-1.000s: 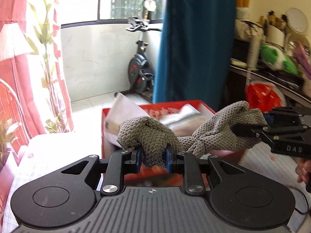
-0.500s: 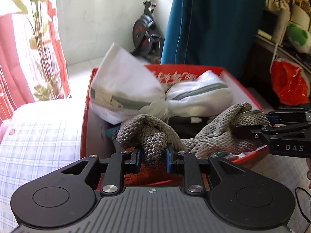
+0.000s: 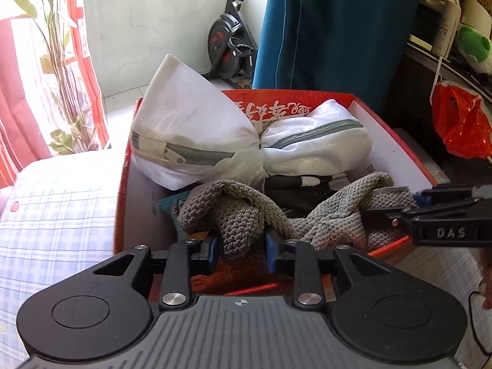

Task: Organize soft objects
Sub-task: 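Lower the grey cloth into the box and open both tools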

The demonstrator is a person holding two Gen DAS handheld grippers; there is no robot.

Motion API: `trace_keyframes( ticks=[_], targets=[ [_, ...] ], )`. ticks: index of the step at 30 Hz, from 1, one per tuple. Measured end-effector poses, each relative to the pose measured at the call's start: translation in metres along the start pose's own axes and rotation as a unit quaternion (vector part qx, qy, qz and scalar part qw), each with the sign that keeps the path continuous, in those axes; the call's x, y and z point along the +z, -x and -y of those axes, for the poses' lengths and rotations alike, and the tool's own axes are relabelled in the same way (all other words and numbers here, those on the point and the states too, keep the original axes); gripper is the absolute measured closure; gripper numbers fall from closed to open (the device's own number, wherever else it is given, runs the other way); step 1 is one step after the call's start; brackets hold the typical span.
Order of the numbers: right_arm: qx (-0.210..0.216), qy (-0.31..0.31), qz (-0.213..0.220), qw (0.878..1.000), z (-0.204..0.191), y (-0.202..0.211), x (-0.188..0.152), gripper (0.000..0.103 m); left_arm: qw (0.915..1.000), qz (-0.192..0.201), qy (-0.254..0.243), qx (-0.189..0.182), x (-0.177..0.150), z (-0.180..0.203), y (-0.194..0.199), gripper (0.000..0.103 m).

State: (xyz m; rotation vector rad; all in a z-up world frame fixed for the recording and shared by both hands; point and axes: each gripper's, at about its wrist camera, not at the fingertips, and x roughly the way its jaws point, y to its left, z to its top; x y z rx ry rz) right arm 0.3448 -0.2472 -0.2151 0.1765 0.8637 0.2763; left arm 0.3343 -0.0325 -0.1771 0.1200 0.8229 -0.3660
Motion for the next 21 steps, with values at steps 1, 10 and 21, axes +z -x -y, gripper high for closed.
trace_keyframes(
  ticks=[1, 10, 21],
  targets=[
    [-0.005, 0.008, 0.004, 1.000, -0.002, 0.002, 0.000, 0.070, 1.0000, 0.001, -0.003, 0.004, 0.000, 0.000, 0.001, 0.058],
    [-0.021, 0.017, 0.037, 0.999, -0.001, 0.028, 0.002, 0.039, 0.9989, 0.031, -0.014, 0.033, -0.009, 0.005, 0.024, 0.008],
    [-0.043, 0.022, 0.049, 0.998, -0.002, 0.048, -0.001, 0.001, 0.9983, 0.029, -0.003, 0.050, -0.011, 0.009, 0.035, 0.000]
  ],
)
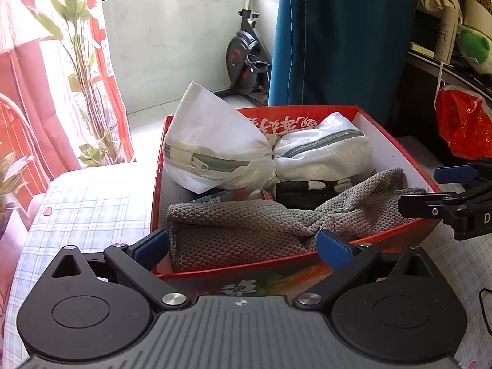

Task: Organize soft objects

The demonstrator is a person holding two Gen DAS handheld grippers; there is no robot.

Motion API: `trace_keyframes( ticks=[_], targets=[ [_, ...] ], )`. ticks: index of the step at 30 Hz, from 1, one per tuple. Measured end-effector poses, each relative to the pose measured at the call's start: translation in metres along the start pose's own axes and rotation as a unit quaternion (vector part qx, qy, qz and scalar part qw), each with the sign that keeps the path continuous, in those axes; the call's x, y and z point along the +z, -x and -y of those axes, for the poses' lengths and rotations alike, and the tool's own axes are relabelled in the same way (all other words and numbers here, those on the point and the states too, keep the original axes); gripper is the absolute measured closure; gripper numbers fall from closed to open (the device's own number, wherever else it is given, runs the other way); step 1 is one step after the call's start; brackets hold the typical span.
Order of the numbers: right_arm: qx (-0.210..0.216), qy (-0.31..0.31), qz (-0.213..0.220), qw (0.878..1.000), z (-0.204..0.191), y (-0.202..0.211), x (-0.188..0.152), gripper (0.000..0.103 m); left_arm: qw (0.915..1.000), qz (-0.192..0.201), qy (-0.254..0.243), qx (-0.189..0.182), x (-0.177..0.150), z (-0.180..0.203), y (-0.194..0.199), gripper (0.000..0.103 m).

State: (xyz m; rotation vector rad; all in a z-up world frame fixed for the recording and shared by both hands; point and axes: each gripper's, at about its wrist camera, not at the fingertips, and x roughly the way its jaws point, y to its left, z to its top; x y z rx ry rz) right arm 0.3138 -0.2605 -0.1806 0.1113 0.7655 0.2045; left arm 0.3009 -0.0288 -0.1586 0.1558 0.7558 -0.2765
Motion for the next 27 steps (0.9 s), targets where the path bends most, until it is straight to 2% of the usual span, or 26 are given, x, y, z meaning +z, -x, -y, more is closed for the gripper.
trace_keyframes(
  ticks=[5, 12, 16, 21, 24, 27],
  targets=[
    [-0.001, -0.001, -0.012, 1.000, -0.002, 0.005, 0.000, 0.001, 0.9998, 0.009, -0.006, 0.018, -0.002, 0.003, 0.009, 0.000],
    [-0.006, 0.004, -0.007, 1.000, -0.009, 0.019, 0.002, 0.000, 0.9991, 0.028, 0.003, 0.033, 0.000, 0.003, 0.027, 0.000],
    [-0.007, -0.001, 0.006, 1.000, -0.013, 0.031, 0.005, 0.000, 0.9984, 0.039, 0.016, 0.039, 0.002, 0.003, 0.042, 0.000],
    [-0.015, 0.006, 0.035, 0.999, -0.021, 0.060, 0.006, 0.000, 0.9953, 0.071, 0.033, 0.058, 0.005, 0.009, 0.075, 0.000],
    [-0.023, 0.006, 0.049, 0.999, -0.025, 0.081, 0.006, 0.000, 0.9944, 0.077, 0.031, 0.066, 0.006, 0.016, 0.094, 0.000],
    [-0.014, 0.007, 0.066, 0.998, -0.030, 0.108, 0.005, 0.000, 0.9914, 0.097, 0.021, 0.086, 0.004, 0.024, 0.121, 0.000]
  ],
)
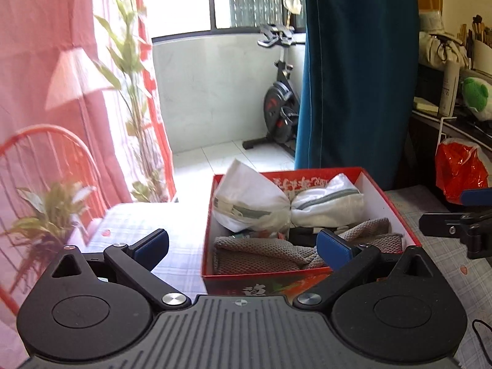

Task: Organize soft objects

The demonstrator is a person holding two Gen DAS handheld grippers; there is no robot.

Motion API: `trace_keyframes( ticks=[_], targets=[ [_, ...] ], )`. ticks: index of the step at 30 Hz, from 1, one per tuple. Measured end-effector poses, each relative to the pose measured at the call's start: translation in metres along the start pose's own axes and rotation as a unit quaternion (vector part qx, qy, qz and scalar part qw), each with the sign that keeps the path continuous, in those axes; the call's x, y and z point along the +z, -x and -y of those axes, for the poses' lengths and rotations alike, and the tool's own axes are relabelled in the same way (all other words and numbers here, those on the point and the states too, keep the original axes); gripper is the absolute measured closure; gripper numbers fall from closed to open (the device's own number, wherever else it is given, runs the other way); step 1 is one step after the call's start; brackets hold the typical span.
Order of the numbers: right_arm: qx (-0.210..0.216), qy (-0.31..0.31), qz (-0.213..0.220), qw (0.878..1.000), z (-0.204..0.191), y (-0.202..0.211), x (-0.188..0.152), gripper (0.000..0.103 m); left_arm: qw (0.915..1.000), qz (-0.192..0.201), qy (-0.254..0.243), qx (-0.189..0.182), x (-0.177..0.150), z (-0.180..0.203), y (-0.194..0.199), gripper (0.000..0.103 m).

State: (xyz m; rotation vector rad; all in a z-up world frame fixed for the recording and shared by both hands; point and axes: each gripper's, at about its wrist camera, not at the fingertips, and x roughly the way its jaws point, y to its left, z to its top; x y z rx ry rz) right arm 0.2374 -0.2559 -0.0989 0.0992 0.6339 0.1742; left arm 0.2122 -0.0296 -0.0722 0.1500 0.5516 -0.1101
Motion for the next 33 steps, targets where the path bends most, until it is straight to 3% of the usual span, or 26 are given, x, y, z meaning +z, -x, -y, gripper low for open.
trace_keyframes(
  ticks=[6, 10, 14, 18, 23, 33],
  targets=[
    [-0.018, 0.022, 0.029, 0.999, -0.018, 0.063, 0.006, 0.000, 0.9984, 0.056, -0.004, -0.004, 0.007, -0.004, 0.065, 0.000],
    [0.008, 0.021, 0.075, 0.997, -0.025, 0.119, 0.009, 0.000, 0.9965, 0.083, -0.003, -0.003, 0.006, -0.004, 0.112, 0.000],
    [-0.001, 0.031, 0.123, 0.992, -0.030, 0.162, 0.004, 0.000, 0.9934, 0.103, 0.032, -0.039, -0.001, -0.010, 0.154, 0.000],
    [-0.013, 0.004, 0.139, 0.990, -0.029, 0.185, -0.010, 0.000, 0.9915, 0.124, 0.037, 0.005, -0.008, -0.007, 0.184, 0.000],
    [-0.025, -0.025, 0.143, 0.989, -0.028, 0.198, -0.031, 0.000, 0.9914, 0.117, 0.046, 0.036, -0.018, -0.006, 0.197, 0.000],
    [-0.038, -0.006, 0.154, 0.987, -0.034, 0.207, -0.043, 0.000, 0.9926, 0.105, 0.038, 0.048, -0.021, -0.006, 0.196, 0.000]
  ],
)
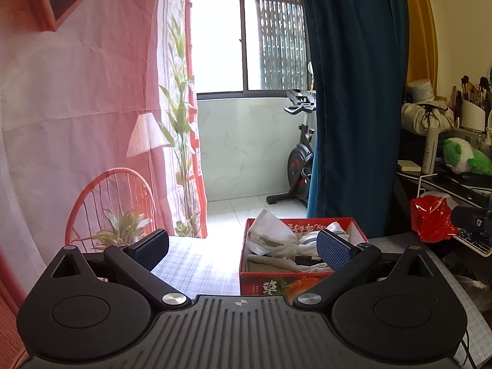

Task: Organize soft objects

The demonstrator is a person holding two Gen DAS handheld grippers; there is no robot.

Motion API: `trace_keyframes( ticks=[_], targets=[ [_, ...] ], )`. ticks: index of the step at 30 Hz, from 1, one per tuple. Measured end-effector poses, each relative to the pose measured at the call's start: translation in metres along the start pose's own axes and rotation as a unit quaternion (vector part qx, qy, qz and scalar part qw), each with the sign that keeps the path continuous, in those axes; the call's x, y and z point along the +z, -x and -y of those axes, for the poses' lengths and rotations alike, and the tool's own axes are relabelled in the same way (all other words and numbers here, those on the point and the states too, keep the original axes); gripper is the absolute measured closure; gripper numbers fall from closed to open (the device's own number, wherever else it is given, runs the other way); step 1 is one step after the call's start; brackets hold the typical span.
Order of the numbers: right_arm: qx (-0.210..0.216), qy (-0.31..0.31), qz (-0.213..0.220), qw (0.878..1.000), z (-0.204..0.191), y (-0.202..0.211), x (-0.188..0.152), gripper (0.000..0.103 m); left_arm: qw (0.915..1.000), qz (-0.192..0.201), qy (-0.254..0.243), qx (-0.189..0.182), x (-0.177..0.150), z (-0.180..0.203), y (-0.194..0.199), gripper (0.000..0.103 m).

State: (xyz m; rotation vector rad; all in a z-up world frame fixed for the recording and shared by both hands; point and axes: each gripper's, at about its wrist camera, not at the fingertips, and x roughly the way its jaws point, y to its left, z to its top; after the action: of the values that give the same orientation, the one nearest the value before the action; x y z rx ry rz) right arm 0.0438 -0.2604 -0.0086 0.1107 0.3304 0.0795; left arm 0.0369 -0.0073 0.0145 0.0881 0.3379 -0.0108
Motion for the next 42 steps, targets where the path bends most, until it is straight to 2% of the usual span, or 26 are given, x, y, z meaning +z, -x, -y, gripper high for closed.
trace_keyframes(
  ticks=[17, 42],
  targets=[
    [0.004, 0.001, -0.006, 1.000, -0.0009, -0.0015, -0.0028, 0.000, 0.9993, 0.005, -0.018, -0.033, -0.0045, 0.0025, -0.0006, 0.000],
    [0.004, 0.001, -0.001, 1.000, -0.0007, 0.0017, -0.0037, 0.000, 0.9986, 0.007, -0.027, -0.046, -0.0069, 0.0002, -0.0002, 0.000]
  ],
)
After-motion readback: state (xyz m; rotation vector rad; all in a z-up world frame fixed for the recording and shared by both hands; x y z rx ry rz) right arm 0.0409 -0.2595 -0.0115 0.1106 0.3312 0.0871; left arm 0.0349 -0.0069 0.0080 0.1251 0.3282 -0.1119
